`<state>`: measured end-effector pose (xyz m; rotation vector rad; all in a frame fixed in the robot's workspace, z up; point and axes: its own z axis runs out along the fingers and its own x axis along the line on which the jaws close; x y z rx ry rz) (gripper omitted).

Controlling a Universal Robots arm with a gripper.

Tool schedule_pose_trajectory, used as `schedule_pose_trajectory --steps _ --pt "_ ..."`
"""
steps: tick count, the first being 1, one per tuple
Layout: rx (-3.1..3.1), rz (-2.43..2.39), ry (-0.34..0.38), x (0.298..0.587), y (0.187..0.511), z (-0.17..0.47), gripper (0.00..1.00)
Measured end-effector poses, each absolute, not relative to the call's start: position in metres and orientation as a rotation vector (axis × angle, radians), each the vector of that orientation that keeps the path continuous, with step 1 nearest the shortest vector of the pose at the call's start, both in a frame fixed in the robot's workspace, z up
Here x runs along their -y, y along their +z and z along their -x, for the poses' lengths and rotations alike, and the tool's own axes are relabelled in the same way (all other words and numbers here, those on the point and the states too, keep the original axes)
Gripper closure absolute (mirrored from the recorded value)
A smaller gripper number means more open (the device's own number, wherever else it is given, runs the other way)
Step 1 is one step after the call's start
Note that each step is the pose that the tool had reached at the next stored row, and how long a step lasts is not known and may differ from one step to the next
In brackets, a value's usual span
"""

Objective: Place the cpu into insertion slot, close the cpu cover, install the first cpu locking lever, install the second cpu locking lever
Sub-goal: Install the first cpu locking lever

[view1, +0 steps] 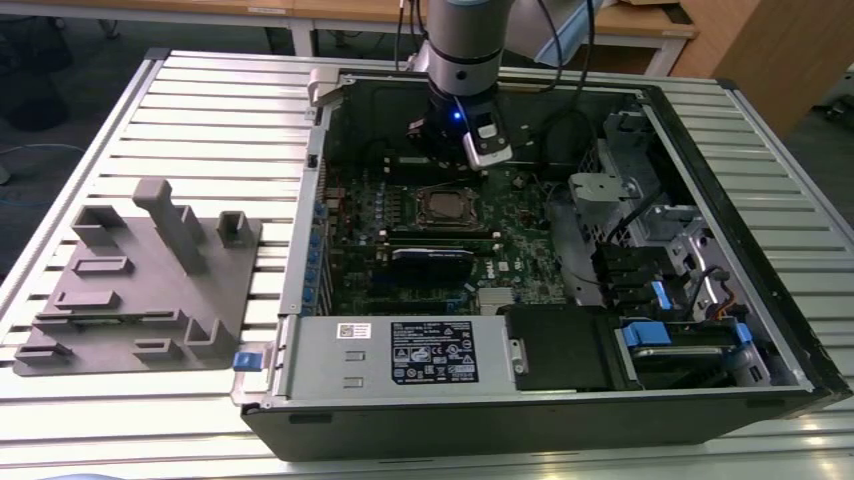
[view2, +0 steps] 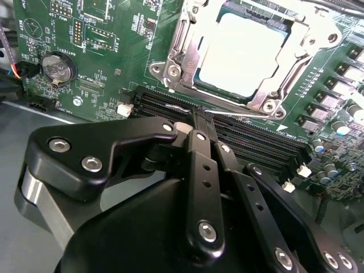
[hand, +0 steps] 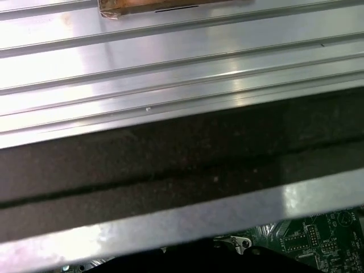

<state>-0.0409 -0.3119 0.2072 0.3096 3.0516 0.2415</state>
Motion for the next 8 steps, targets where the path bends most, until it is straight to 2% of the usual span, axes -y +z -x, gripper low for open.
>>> schedule_pose_trajectory --steps 8 --pt "-3.046 -0.347 0.240 0.3116 0.2059 0.0413 0.89"
